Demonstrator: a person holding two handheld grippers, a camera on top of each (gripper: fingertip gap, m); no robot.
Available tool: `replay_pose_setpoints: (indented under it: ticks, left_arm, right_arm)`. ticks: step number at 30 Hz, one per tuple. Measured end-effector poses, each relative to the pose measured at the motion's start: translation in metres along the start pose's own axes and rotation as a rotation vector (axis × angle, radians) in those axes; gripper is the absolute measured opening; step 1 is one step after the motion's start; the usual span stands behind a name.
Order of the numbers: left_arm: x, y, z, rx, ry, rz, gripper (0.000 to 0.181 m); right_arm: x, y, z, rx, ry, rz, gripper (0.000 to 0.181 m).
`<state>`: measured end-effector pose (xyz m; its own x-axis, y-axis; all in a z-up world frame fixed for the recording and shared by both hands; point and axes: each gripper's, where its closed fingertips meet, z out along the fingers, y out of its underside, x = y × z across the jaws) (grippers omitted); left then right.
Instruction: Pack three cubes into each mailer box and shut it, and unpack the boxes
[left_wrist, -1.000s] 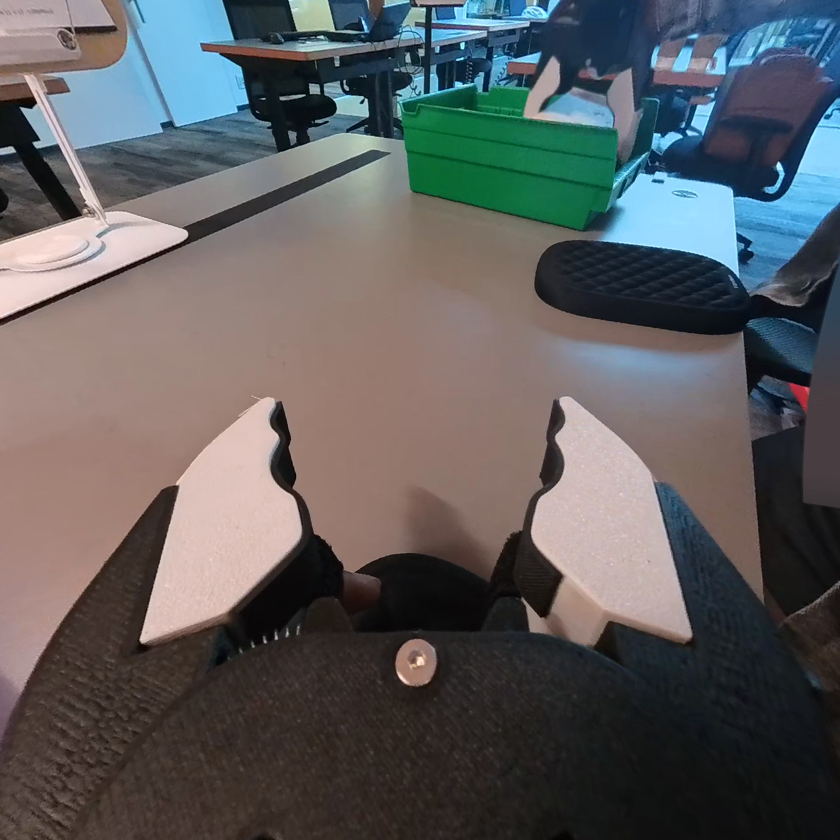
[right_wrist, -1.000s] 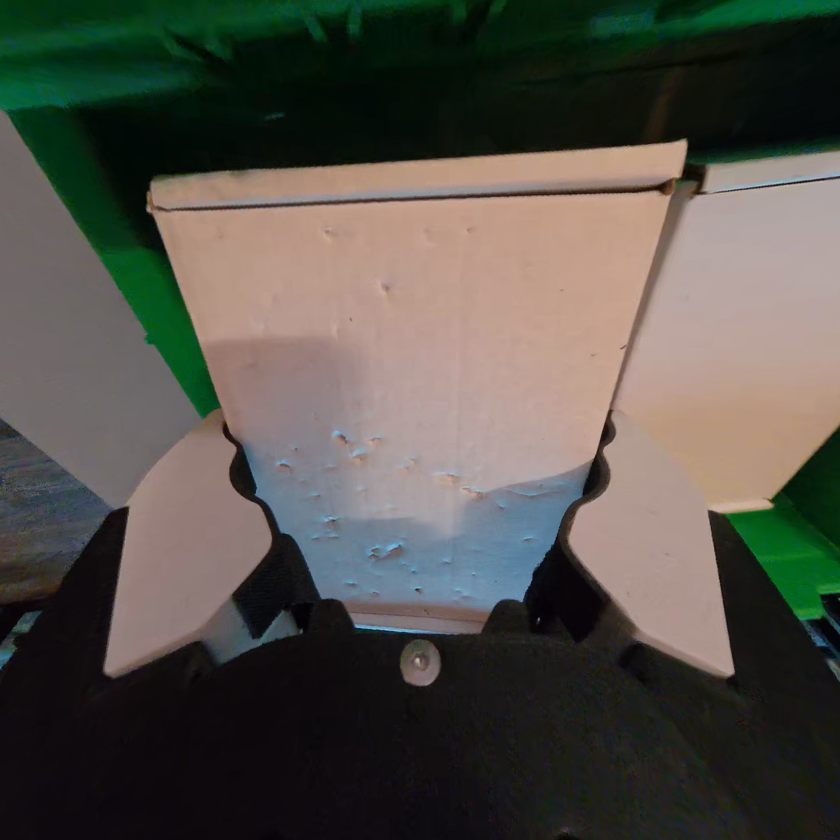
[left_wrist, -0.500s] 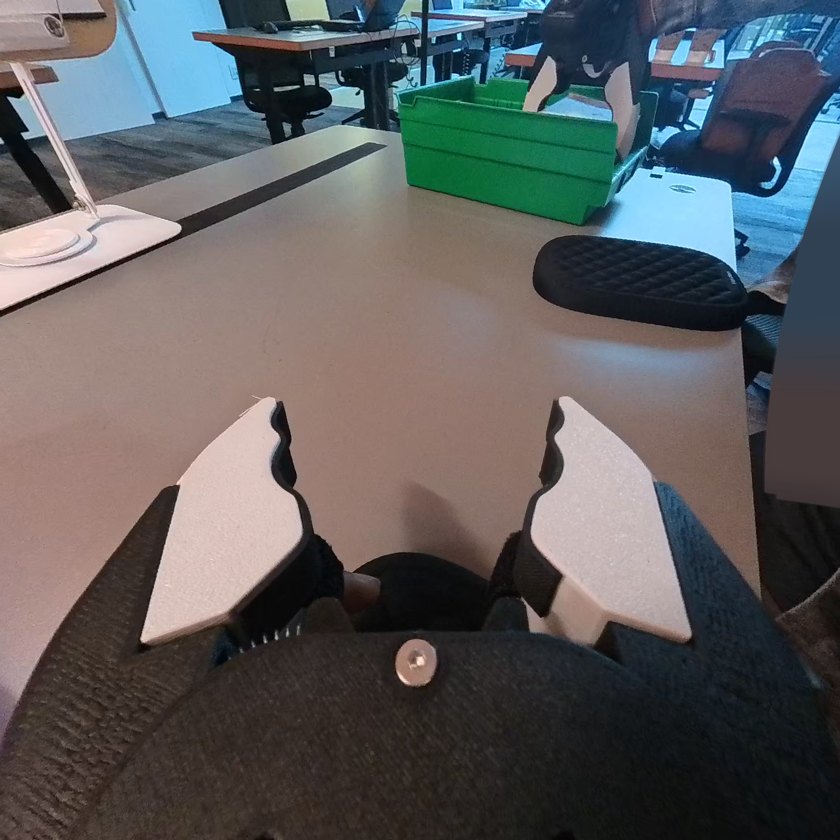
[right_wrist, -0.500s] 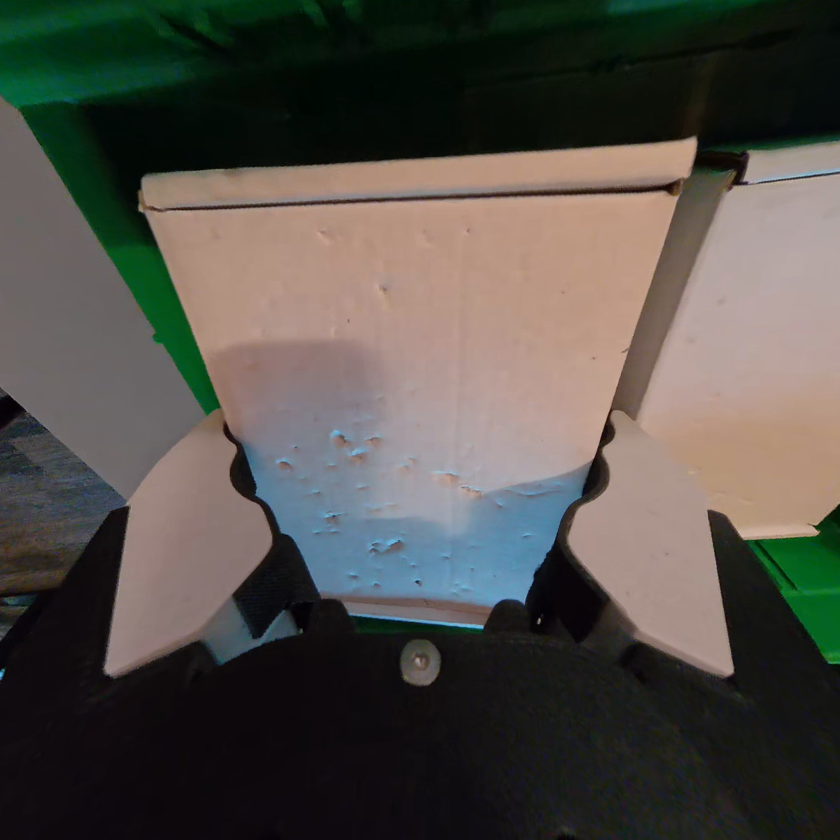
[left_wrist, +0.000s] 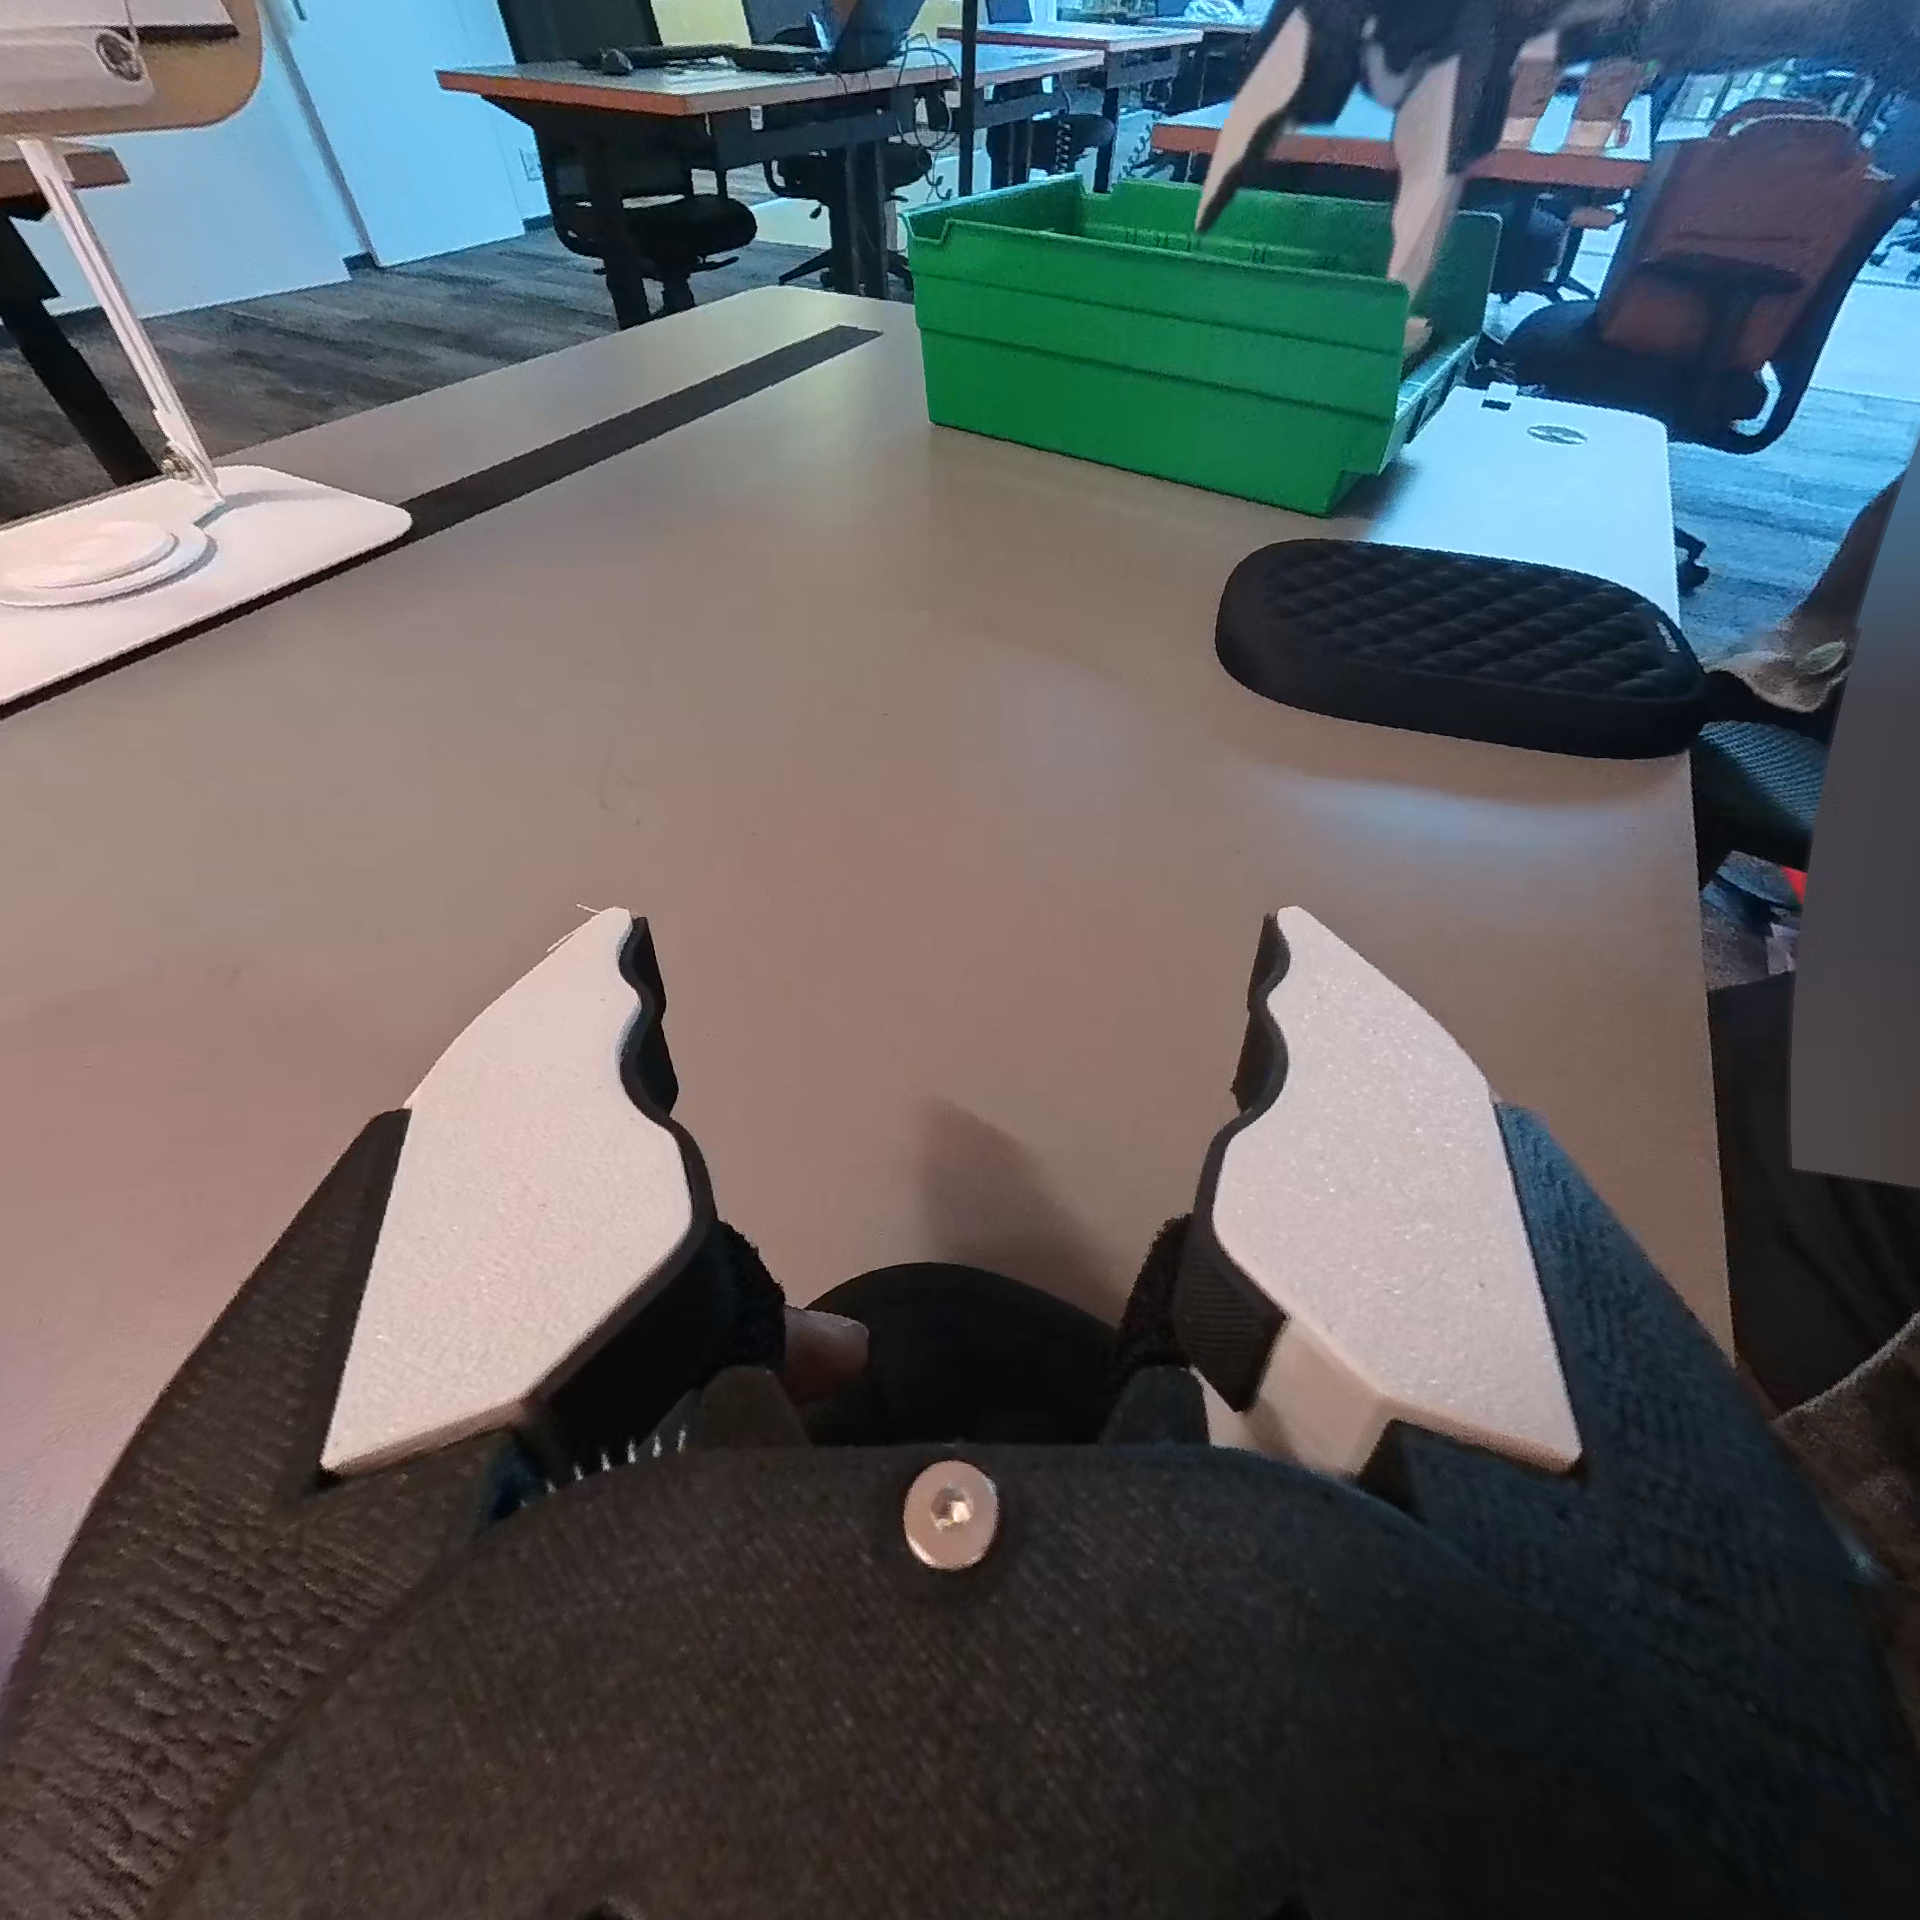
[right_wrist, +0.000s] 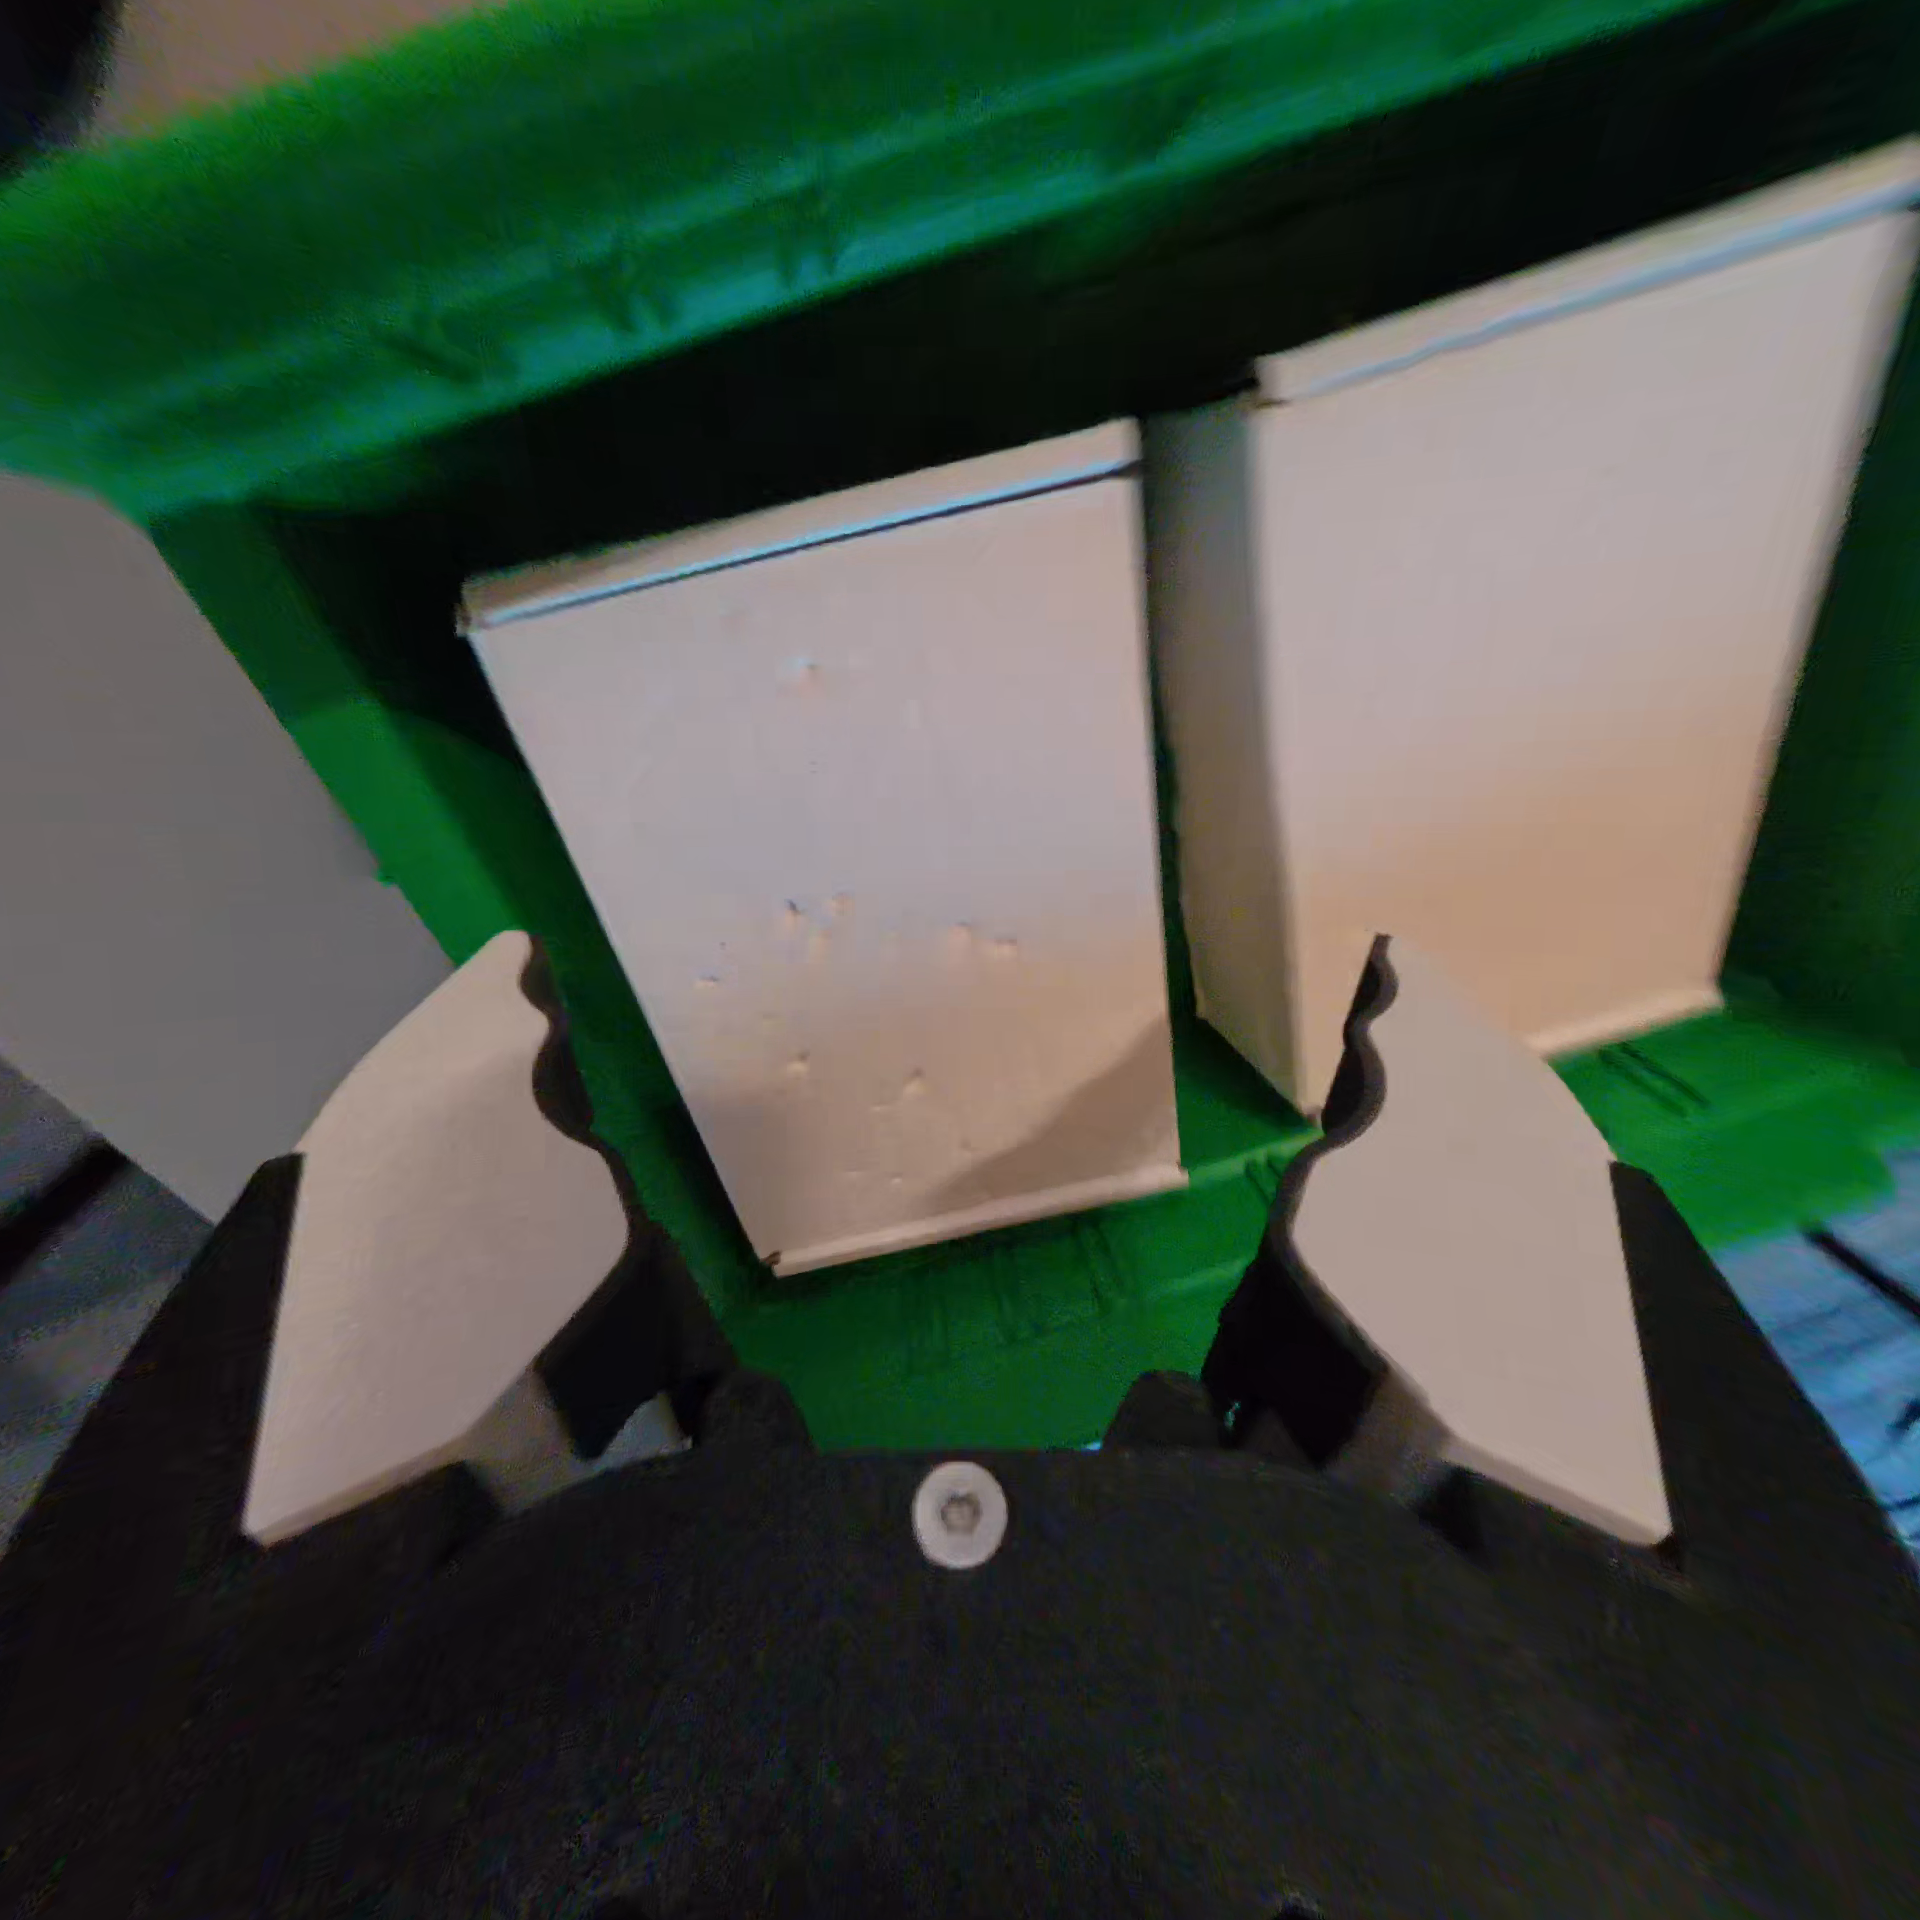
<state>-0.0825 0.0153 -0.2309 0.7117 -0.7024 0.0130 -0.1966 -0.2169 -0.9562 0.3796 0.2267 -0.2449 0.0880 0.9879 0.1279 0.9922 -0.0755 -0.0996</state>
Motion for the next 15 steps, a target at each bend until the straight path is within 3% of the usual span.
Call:
replay_pose_setpoints:
  ticks: [2, 7, 11, 15]
  left_arm:
    - [-0.001, 0.000, 0.000, 0.000, -0.002, -0.004, 0.107]
    - [-0.001, 0.001, 0.001, -0.007, -0.007, -0.004, 0.106]
    - [-0.003, 0.001, 0.001, -0.012, -0.023, -0.004, 0.105]
    - [-0.004, 0.001, 0.001, -0.013, -0.032, -0.002, 0.105]
  right_arm:
    - [0.014, -0.001, -0.022, 0.104, 0.088, 0.162, 0.140]
    - [0.025, 0.048, -0.051, 0.221, 0.212, 0.602, 0.135]
    - [0.003, 0.086, -0.039, 0.300, 0.216, 0.886, 0.125]
    - [-0.019, 0.106, -0.008, 0.356, 0.226, 1.099, 0.094]
